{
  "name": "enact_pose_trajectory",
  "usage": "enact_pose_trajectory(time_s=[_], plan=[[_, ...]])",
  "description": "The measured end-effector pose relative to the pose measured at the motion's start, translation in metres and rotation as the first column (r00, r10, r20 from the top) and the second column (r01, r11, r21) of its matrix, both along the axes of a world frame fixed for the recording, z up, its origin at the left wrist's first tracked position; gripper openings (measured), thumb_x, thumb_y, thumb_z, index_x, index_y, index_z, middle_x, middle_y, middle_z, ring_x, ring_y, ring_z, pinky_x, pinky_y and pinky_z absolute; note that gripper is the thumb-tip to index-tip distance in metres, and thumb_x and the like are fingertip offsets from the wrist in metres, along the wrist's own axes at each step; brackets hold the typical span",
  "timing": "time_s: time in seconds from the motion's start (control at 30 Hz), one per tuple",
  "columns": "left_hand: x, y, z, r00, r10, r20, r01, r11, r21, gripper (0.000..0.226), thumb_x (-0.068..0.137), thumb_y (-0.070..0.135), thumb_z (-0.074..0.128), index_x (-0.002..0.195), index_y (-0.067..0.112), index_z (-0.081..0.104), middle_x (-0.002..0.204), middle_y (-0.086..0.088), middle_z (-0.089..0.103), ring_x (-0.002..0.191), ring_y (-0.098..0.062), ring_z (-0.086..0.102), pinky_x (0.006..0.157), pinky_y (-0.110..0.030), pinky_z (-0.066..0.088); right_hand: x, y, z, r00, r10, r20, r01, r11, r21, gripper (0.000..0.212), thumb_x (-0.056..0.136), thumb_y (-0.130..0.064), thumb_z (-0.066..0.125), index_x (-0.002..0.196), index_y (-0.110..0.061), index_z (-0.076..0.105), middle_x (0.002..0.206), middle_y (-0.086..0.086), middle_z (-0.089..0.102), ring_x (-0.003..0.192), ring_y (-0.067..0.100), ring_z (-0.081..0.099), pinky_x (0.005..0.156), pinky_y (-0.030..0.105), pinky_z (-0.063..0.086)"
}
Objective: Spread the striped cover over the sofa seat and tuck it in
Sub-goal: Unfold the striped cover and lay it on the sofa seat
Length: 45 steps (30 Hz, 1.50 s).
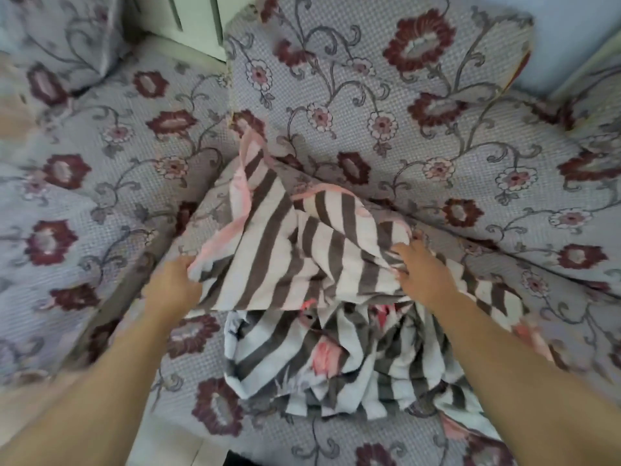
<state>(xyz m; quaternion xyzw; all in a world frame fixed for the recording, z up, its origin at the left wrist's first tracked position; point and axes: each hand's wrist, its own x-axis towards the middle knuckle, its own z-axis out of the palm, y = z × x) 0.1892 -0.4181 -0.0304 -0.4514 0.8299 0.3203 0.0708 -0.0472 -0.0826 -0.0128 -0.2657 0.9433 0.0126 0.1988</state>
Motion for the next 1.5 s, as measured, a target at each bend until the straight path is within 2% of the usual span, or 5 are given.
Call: enact_pose_trajectory(time_s=[0.17, 0.5, 0.67, 1.03, 1.5], plan=[[0.051, 0.027, -0.076, 0.884, -0.165, 0.438, 0.011, 0.943, 0.333, 0.063, 0.078, 0.013, 0.064, 0.133, 0.004, 0.034, 0.109, -0.015, 0.051, 0.093, -0.032, 0.054, 0.069, -0.037, 0.045, 0.047, -0.009, -0.051, 0.991, 0.026, -0.134, -0.01, 0.993, 0.118, 0.061, 0.081, -0.017, 0.065, 0.136, -0.025, 0.039, 0.141, 0.01, 0.034, 0.13, 0.035, 0.031, 0.105, 0.05, 0.029], [-0.004, 0.015, -0.128, 0.99, 0.086, 0.109, -0.098, 0.989, 0.108, 0.08, 0.092, 0.037, 0.053, 0.149, 0.001, 0.009, 0.147, -0.025, 0.036, 0.132, -0.041, 0.038, 0.107, -0.047, 0.034, 0.084, -0.068, -0.116, 0.992, 0.112, -0.051, -0.109, 0.992, 0.061, 0.039, 0.091, -0.045, 0.051, 0.12, -0.02, 0.05, 0.116, 0.005, 0.055, 0.114, 0.029, 0.048, 0.092, 0.044, 0.037], [-0.016, 0.008, -0.136, 0.993, 0.12, 0.022, -0.12, 0.993, 0.001, 0.036, 0.088, 0.027, 0.058, 0.11, -0.002, 0.059, 0.107, -0.025, 0.064, 0.101, -0.042, 0.059, 0.08, -0.039, 0.043, 0.083, -0.062, -0.137, 0.982, 0.19, 0.016, -0.187, 0.948, 0.258, 0.042, 0.087, -0.044, 0.054, 0.124, -0.025, 0.049, 0.123, 0.005, 0.048, 0.119, 0.029, 0.041, 0.098, 0.043, 0.032], [-0.017, -0.037, -0.033, 0.874, 0.253, -0.416, -0.306, 0.95, -0.066, 0.014, 0.084, 0.015, 0.057, 0.088, 0.009, 0.044, 0.082, -0.008, 0.052, 0.079, -0.028, 0.052, 0.068, -0.039, 0.041, 0.042, -0.068, -0.052, 0.937, -0.258, 0.236, 0.349, 0.67, -0.655, 0.012, 0.092, -0.003, 0.048, 0.083, -0.01, 0.046, 0.067, -0.001, 0.044, 0.061, 0.016, 0.042, 0.058, 0.029, 0.035], [-0.007, -0.051, 0.148, 0.953, -0.237, -0.186, 0.258, 0.961, 0.095, 0.048, 0.075, 0.002, 0.072, 0.116, 0.027, 0.065, 0.124, 0.005, 0.058, 0.118, -0.014, 0.049, 0.106, -0.03, 0.031, 0.004, -0.032, 0.114, 0.977, 0.04, 0.207, 0.035, 0.936, -0.35, 0.022, 0.081, -0.016, 0.072, 0.069, -0.001, 0.059, 0.067, 0.01, 0.062, 0.075, 0.03, 0.064, 0.073, 0.044, 0.05]])
